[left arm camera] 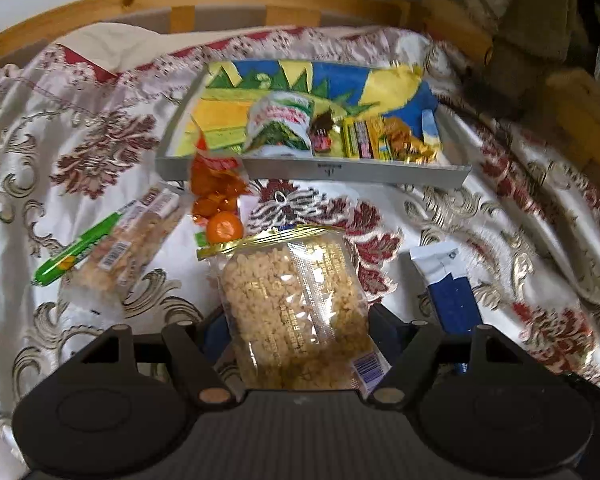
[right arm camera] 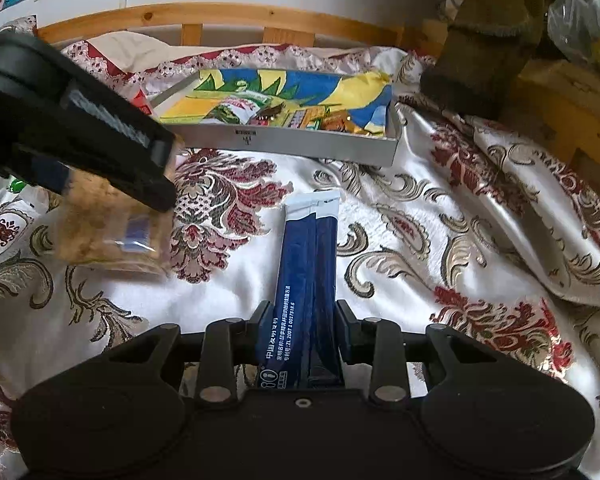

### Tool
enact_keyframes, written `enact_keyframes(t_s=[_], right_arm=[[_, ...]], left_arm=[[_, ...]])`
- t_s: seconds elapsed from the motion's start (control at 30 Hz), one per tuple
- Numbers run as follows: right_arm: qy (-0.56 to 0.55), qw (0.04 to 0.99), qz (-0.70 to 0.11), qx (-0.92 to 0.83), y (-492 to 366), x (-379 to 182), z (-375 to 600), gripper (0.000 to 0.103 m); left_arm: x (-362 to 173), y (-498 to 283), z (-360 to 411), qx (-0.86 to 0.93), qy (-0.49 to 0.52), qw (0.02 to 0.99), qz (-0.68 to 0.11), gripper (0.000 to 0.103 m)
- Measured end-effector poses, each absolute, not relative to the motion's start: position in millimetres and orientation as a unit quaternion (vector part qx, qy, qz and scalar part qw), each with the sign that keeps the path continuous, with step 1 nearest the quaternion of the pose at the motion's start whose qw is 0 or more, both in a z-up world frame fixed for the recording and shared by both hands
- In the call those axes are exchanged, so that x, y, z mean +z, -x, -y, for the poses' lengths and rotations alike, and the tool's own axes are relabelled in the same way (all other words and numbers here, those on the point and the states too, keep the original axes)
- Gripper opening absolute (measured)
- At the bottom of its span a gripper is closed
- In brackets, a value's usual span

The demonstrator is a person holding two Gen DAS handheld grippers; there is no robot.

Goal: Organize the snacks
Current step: 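Grasp the rice-cracker bag with the left tool while the right tool grasps the blue stick packet, then carry the rice-cracker bag into the tray with the left tool while the right tool places the blue packet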

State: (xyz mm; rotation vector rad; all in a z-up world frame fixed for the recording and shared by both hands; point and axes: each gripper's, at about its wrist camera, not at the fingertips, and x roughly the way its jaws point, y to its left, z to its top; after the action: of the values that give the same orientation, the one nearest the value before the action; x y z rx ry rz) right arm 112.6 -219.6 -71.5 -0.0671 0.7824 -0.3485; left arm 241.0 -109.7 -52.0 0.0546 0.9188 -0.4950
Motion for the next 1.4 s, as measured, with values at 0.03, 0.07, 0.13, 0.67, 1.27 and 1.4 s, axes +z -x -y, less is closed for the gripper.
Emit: enact_keyframes(t_s=[0.03,0.07,0.13,0.67,1.27,1.4], right_arm=[[0.034,0.911,-0.375,-0.170,-112,-70,219,0.035],[0.035,0.912,-0.371,-0.170,-110,-67,219,0.034],[0.033,0.916,-0.364,-0.167,-109,-62,219,0.034],[0.121,0.948,-0.258,-0.139,-162,1,254,0.034],[0.114,0.959,-0.195,-0.170,-290,-43,339,0.035],[0.104,0.958,-0.216,-0.155,-301,-52,346,0.035]], left_arm=[[-47,-239,107,-0.235,-0.021,0.869,-0.434,0.076],[-43,-237,105,-0.233,-0.017,0.872,-0.430,0.076],[-35,-235,103,-0.233,-0.011,0.877,-0.419,0.076],[4,-272,107,-0.216,0.047,0.908,-0.355,0.076],[-29,-407,213,-0.238,0.024,0.900,-0.364,0.076],[-42,-423,228,-0.235,0.019,0.892,-0.387,0.076]])
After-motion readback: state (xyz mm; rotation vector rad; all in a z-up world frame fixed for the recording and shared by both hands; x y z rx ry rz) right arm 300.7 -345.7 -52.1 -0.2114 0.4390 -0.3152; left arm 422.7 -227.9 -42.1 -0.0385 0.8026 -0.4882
